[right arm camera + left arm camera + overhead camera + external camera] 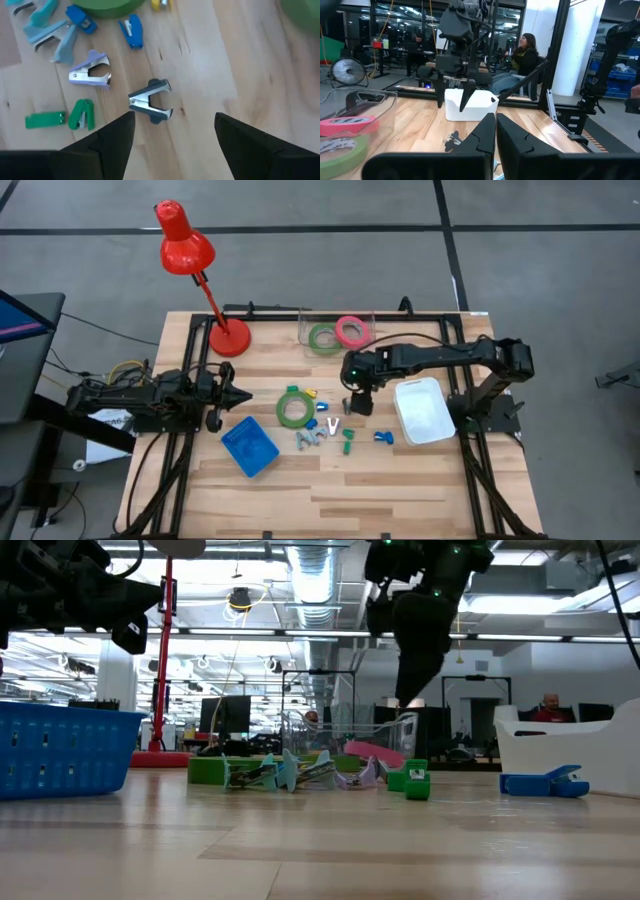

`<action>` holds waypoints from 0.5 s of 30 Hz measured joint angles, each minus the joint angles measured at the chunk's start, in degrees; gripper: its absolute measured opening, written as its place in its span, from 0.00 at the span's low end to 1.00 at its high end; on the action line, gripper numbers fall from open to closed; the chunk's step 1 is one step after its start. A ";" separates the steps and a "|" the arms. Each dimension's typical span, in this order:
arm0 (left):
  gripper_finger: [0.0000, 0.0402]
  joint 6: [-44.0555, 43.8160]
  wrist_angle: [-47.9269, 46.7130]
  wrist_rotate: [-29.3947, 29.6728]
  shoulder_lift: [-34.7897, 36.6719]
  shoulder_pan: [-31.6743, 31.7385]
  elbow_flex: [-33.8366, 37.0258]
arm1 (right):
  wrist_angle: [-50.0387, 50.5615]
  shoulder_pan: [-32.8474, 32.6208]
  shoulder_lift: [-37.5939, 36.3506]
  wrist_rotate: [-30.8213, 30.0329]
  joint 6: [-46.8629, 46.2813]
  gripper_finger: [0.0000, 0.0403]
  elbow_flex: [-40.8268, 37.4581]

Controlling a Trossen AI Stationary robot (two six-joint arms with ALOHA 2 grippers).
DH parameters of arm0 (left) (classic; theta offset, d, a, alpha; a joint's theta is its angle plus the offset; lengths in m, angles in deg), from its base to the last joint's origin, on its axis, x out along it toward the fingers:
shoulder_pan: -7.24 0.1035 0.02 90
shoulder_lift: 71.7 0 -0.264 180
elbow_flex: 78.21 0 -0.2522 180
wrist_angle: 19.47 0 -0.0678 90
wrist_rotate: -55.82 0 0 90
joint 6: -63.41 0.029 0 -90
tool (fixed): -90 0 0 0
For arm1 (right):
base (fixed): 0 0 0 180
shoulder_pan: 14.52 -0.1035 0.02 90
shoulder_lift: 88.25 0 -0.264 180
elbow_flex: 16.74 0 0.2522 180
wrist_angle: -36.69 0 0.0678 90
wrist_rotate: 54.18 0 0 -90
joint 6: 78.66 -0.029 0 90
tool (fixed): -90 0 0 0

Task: Pick and place Stapler, Stapler remover, tape
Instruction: Put the black stapler remover into the white bin

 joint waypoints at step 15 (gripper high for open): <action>0.02 0.01 0.53 0.00 0.01 0.00 0.00 | -6.22 1.36 0.00 0.25 -8.97 0.66 -6.27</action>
